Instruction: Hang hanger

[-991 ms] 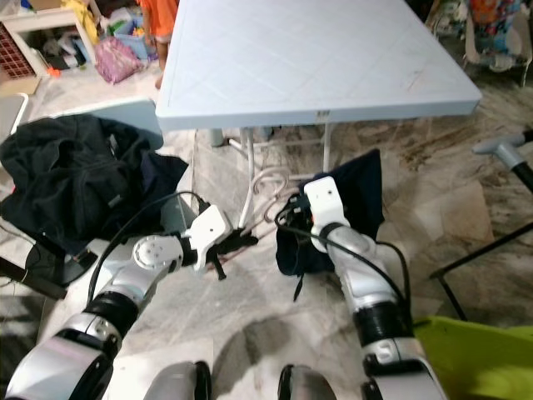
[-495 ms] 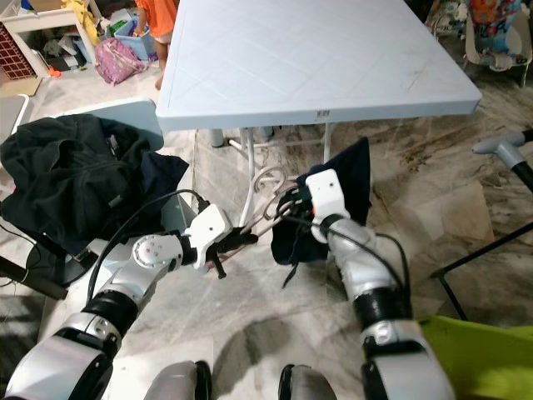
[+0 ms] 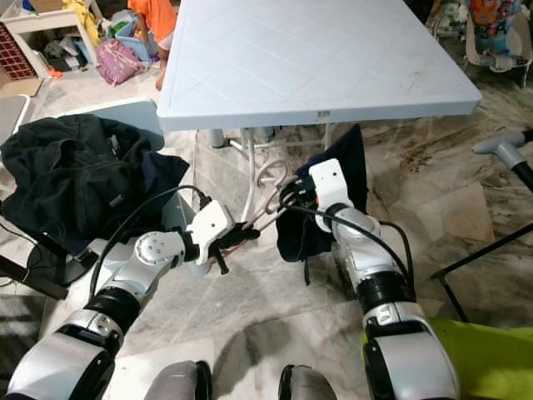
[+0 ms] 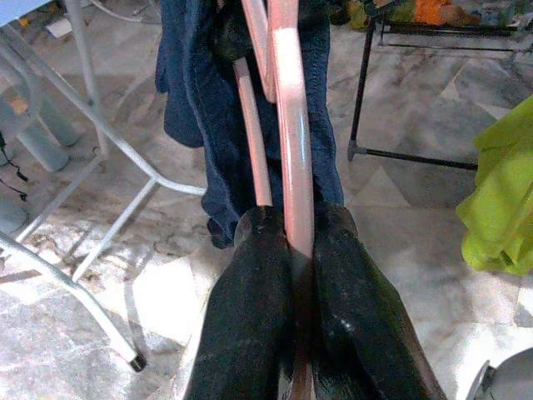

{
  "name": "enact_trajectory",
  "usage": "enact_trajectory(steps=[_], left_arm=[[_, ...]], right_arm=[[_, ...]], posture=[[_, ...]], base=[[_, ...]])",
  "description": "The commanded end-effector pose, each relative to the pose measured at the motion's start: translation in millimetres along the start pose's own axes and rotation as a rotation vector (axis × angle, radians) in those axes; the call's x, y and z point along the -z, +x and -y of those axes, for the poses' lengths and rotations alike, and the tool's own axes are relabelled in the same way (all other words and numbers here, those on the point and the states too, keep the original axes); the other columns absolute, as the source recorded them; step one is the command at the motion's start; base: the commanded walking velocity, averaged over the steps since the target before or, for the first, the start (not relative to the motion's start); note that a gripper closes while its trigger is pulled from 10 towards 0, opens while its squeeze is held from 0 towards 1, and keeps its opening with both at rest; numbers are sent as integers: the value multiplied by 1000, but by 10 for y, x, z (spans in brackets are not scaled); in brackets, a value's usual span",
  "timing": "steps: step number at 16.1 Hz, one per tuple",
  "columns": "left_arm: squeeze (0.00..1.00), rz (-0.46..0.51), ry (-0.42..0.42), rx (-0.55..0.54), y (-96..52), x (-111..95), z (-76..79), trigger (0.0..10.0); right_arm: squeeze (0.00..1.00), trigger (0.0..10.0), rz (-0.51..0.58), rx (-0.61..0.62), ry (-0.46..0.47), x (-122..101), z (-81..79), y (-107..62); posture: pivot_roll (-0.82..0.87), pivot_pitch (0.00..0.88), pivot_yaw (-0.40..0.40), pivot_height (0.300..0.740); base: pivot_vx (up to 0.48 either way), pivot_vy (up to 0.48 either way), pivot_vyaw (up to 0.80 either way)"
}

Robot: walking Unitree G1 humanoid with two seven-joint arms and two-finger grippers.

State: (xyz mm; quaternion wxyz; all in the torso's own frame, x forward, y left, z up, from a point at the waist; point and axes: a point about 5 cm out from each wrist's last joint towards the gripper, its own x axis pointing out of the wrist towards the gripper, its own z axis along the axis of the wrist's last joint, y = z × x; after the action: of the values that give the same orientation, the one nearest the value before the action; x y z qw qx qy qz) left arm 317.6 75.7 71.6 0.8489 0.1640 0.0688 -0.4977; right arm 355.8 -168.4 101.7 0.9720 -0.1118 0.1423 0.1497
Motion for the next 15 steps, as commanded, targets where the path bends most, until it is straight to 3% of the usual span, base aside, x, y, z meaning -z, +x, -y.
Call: enact_trajectory(steps=[1,4,7,10,13,15], left_arm=[[0,-13,20,0,-87,68,-17,0],[0,-31,34,13,-109,116,14,0],[0,-39,62,41,-124,149,73,0],[0,-50,75,62,-138,181,117,0],[0,-68,85,88,-177,254,190,0],[0,-84,102,118,-276,316,234,0]], right_arm=[[0,0,-24,167,-27,9,372,-88],[0,0,-56,232,7,58,472,-103],[0,0,-83,281,-106,44,631,-135],[0,0,-58,368,-152,-55,791,-159],[0,0,16,483,-119,-172,900,-185],[0,0,30,585,-82,-123,941,-227]], posture=[[-28,47,23,740],[-32,35,28,740],[-35,20,28,740],[-36,5,25,740],[-25,0,17,740],[-20,0,14,740]], base=[[0,0,0],[0,0,0],[0,0,0],[0,0,0],[0,0,0],[0,0,0]])
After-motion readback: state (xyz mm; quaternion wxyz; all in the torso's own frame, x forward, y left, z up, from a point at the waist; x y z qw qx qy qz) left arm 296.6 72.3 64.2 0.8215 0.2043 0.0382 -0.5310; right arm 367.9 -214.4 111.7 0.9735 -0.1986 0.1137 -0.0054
